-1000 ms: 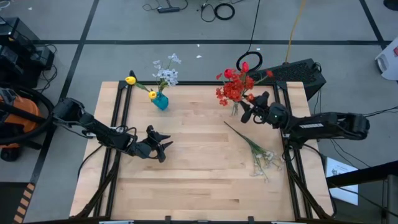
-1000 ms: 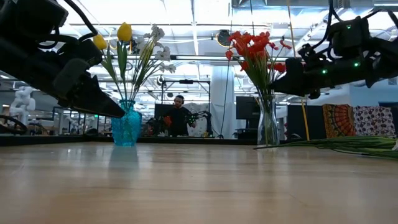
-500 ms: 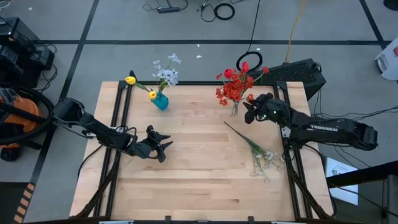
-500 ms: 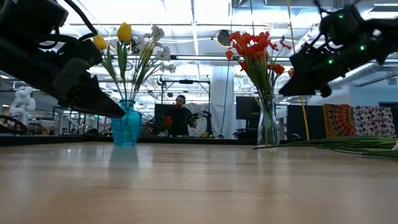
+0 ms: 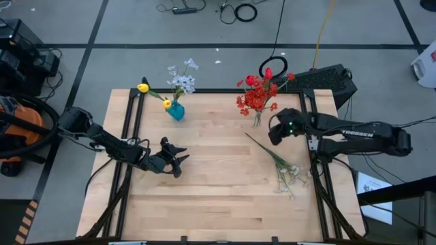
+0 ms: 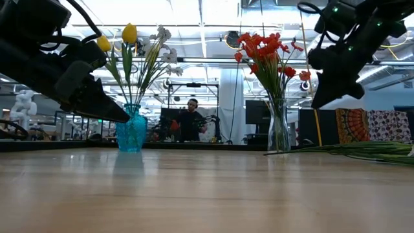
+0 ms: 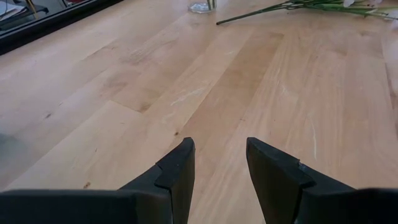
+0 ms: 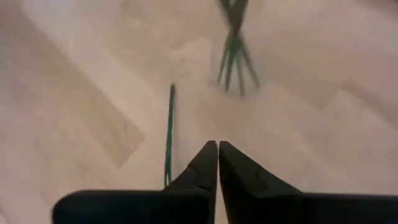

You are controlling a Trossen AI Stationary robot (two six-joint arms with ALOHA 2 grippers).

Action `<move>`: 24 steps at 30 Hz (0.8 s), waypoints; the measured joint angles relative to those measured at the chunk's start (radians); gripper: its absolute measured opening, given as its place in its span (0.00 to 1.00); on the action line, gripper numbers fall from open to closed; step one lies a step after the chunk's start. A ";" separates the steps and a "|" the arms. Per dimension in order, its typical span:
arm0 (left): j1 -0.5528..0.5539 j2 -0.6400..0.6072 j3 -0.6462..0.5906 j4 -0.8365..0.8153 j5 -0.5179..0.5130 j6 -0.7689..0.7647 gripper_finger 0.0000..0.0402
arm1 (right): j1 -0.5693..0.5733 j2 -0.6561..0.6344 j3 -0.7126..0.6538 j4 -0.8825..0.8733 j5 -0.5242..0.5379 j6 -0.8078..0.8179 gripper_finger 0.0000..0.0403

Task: Sort flowers into vase by color
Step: Put the white flowers into the blue vase

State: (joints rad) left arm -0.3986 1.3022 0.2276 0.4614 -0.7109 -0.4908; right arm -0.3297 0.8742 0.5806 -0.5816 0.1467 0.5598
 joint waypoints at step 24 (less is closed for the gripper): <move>0.000 0.000 0.000 0.000 0.000 0.000 0.37 | 0.077 0.245 -0.001 0.073 -0.077 0.111 0.22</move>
State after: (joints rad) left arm -0.3985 1.3022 0.2276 0.4614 -0.7109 -0.4904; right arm -0.2531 1.1196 0.5800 -0.5085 0.0695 0.6705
